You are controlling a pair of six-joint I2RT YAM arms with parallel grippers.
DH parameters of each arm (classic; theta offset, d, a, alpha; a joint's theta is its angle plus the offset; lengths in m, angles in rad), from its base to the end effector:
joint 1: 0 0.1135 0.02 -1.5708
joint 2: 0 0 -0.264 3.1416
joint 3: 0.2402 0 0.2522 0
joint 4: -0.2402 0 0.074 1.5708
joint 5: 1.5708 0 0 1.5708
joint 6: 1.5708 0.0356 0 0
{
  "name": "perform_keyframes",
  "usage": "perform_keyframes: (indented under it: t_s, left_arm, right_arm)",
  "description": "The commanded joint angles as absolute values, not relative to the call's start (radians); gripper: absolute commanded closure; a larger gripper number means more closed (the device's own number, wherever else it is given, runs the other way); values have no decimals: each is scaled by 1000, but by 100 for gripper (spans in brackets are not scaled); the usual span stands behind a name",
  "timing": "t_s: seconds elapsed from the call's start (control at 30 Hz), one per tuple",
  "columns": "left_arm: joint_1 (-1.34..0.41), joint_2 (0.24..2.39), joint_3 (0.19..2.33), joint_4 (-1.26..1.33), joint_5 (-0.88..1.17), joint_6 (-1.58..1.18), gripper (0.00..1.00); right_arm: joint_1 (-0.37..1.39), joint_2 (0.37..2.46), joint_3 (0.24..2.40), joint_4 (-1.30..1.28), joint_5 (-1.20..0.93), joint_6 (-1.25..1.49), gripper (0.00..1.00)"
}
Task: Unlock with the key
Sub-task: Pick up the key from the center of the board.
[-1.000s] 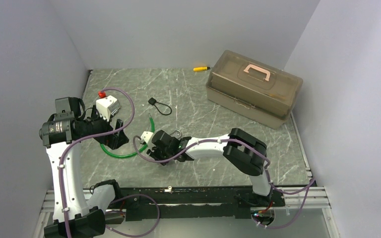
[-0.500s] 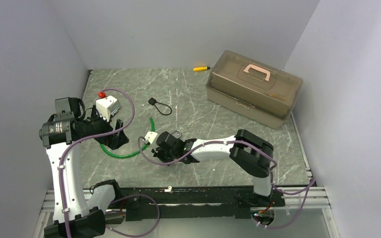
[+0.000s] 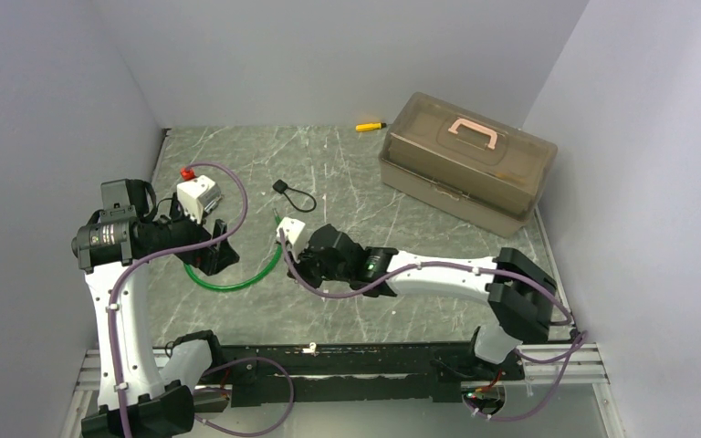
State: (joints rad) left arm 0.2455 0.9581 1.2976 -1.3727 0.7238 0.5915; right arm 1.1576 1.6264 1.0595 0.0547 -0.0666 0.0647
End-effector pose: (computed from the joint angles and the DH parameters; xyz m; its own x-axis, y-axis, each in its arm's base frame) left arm 0.1325 0.0089 0.3812 -0.6097 0.2780 -0.7423 0.5865 0.7882 -0.1866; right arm 0.1460 0.3389 0.2425 -0.2570 -0.4254 -0.8677 -0.9224 0.3758 0.0889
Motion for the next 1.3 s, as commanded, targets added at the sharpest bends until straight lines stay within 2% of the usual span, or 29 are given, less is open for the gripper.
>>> perform_keyframes:
  t_s: [0.0,0.23,0.5,0.57,0.7,0.77,1.0,1.1,1.27]
  left_arm:
    - [249,947,1315,-1400,920,669,1]
    - [246,924,1335,-1446,1233,821,1]
    - [247,850,1334,-1569,1478,1085,1]
    - [247,808,1296,-1517,1538,1074,1]
    - [247,701,1170,-1237,1695,838,1]
    - [247,663,1144,-1216,1754,837,1]
    - [247,760,1248,-1557,1762,1167,1]
    - [240,781,1267,-1556,1763,1150,1]
    - [146,767,1280,-1373,1764,904,3]
  right_arm:
    - [1148,1501,1069,108,-112,103,100]
    - [1131,1312,1125,169,-203,163,100]
    - [1130,1253,1222,261,-288,249,100]
    - [1131,1253,1247,275,-310,263,100]
    - [1131,1252,1268,317,-340,296,100]
    - [1131,1252,1275,340,-353,313,100]
    - [1133,1278,1302,398,-441,382,100]
    - [1135,1284,1296,426,-458,398,100]
    - [1138,1307,1330,431,-499,405,100]
